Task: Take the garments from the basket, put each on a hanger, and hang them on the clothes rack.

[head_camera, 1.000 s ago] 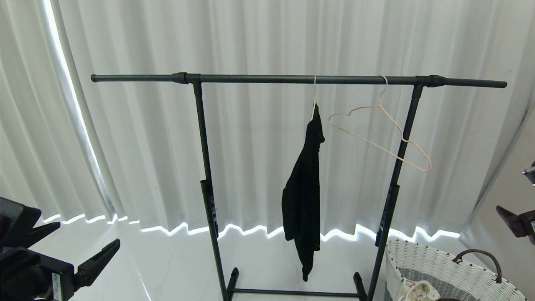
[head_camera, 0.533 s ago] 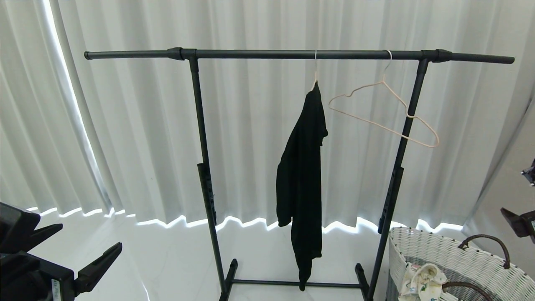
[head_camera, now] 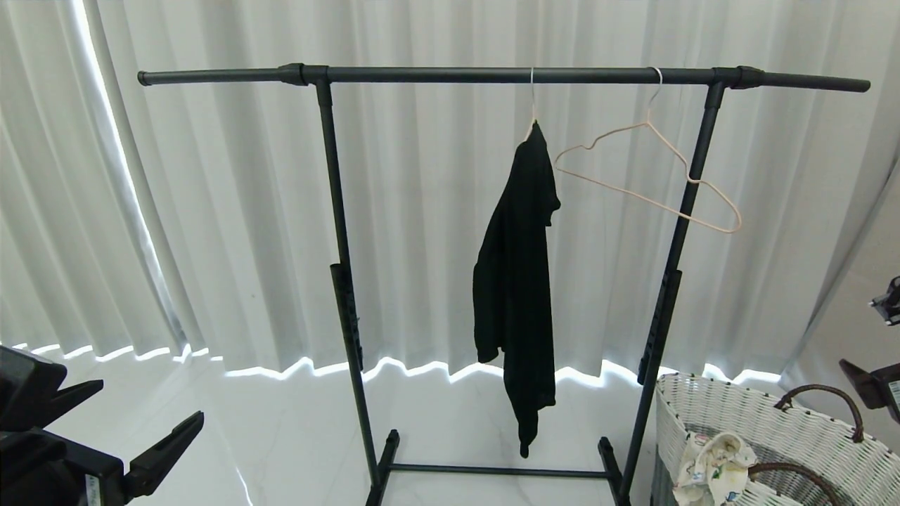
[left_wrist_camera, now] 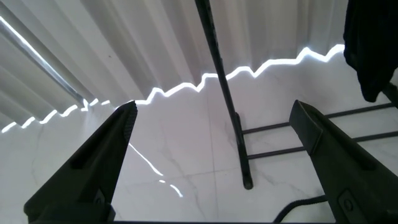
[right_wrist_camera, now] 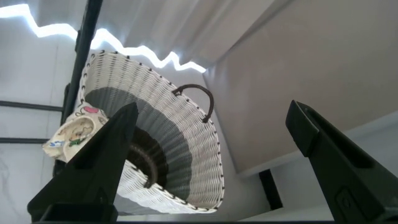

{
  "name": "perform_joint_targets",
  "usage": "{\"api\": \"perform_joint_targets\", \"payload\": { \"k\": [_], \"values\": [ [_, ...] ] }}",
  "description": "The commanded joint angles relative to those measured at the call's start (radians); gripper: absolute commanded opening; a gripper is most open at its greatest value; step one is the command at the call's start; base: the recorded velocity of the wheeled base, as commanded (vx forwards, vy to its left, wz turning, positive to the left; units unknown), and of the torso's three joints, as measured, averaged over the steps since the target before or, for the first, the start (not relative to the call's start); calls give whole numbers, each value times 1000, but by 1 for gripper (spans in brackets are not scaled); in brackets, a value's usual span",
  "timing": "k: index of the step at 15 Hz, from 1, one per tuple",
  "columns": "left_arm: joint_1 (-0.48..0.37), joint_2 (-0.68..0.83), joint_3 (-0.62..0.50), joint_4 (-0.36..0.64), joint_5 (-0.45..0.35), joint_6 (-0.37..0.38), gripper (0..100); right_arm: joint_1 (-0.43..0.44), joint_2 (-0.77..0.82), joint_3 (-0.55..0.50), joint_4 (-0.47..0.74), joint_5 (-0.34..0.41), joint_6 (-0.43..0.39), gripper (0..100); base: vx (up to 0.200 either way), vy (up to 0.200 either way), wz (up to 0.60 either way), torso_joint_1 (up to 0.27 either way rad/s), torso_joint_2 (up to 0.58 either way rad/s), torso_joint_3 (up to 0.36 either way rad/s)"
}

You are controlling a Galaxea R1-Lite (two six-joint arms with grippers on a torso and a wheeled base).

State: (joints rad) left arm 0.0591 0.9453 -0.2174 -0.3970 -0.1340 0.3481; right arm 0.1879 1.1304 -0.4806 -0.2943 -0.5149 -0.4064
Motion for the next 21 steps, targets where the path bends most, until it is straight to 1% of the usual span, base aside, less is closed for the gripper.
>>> {"api": "perform_joint_targets", "payload": {
  "k": [1, 7, 8, 13, 15, 16, 17, 19, 20, 21],
  "values": [
    [1, -16, 3, 0, 1, 0, 100, 1, -1, 7, -2, -1, -3, 100, 0, -200, 0, -2, 2, -2],
    [-1, -40, 12, 0, -1, 0, 100, 1, -1, 20, -2, 1, -3, 100, 0, -200, 0, 1, 5, 2],
    [-1, -39, 12, 0, -1, 0, 100, 1, -1, 25, -2, -1, -3, 100, 200, -200, 0, 12, 2, -2],
    [-1, -36, -3, 0, -2, 0, 100, 5, -1, 28, -9, 3, -3, 100, 200, 0, 0, 1, 2, 4],
    [-1, -36, -2, 0, -2, 0, 100, 12, -6, 33, -9, 16, -3, 100, 200, 0, 0, 2, 5, 0],
    [-1, -37, 1, 0, -6, -1, 100, 13, -8, 42, -9, 36, -3, 100, 200, 0, 0, 2, 2, -7],
    [-1, -40, 3, 0, -9, -1, 100, 15, -9, 56, -8, 67, -5, 100, 0, 0, 0, 0, 0, 0],
    [-2, -39, 0, -2, -10, -1, 100, 15, 6, 96, -8, 144, -3, 100, 0, 0, 0, 0, 0, 0],
    [-4, -39, -2, 0, -12, -1, 100, 18, 34, 128, -9, 196, -2, 100, 0, 0, 0, 0, 0, 0],
    [-24, -39, -2, 0, -13, -3, 100, 31, 52, 154, -9, 228, 0, 100, 0, 0, 0, 0, 0, 0]
  ]
}}
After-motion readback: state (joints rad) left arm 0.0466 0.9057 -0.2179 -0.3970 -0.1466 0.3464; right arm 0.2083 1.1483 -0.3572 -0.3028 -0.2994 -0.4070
